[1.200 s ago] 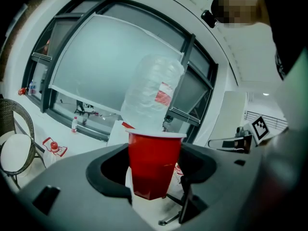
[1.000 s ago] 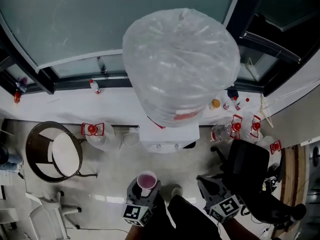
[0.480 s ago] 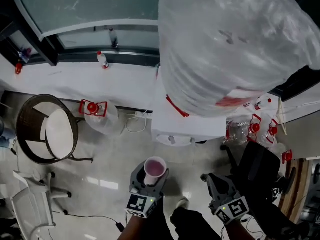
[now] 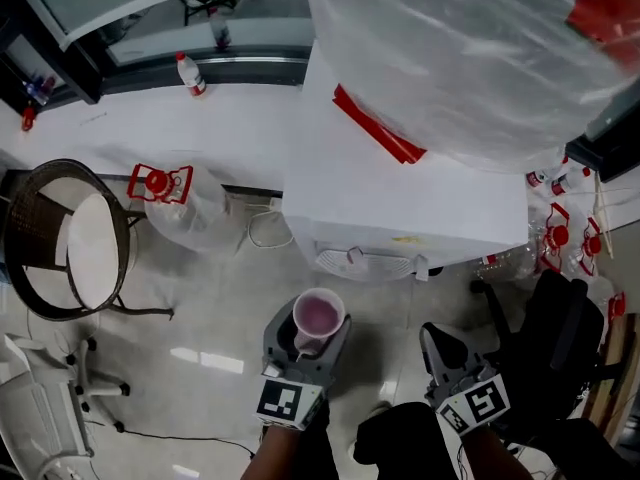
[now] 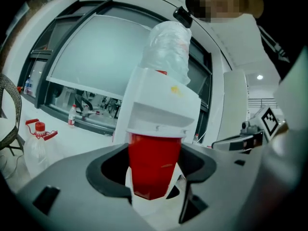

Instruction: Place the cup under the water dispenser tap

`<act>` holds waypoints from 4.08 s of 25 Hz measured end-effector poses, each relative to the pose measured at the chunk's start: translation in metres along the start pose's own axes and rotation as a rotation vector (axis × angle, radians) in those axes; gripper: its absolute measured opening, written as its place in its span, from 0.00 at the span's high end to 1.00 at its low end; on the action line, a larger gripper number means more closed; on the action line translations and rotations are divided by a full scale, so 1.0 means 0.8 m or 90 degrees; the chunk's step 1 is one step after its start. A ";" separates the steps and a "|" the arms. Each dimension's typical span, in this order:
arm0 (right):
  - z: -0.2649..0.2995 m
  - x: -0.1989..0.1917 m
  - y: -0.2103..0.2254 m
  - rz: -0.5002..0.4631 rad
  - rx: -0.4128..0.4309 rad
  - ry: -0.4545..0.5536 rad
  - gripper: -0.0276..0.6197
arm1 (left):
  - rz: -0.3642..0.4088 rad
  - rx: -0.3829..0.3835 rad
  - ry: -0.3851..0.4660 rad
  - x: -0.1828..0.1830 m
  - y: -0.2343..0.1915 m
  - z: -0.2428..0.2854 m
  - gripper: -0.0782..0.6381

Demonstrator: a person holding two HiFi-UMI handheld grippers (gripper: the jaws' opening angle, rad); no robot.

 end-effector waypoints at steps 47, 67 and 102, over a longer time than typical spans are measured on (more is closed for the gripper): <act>0.139 -0.201 0.010 0.014 0.033 0.126 0.96 | 0.085 -0.115 0.084 -0.152 -0.070 0.137 0.48; 0.125 -0.238 -0.019 0.015 0.074 0.125 0.96 | 0.099 -0.053 0.054 -0.179 -0.078 0.151 0.48; 0.115 -0.260 0.002 0.020 0.055 0.112 0.96 | 0.108 -0.035 -0.039 -0.208 -0.084 0.156 0.43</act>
Point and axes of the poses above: the fingertips, and each gripper's own axes: z forward along the fingers, y to its right, x out of its top, the point moved 3 cm from there along -z, backward along the fingers, and after that the axes turned 11 degrees about -x, right-handed, at the moved point
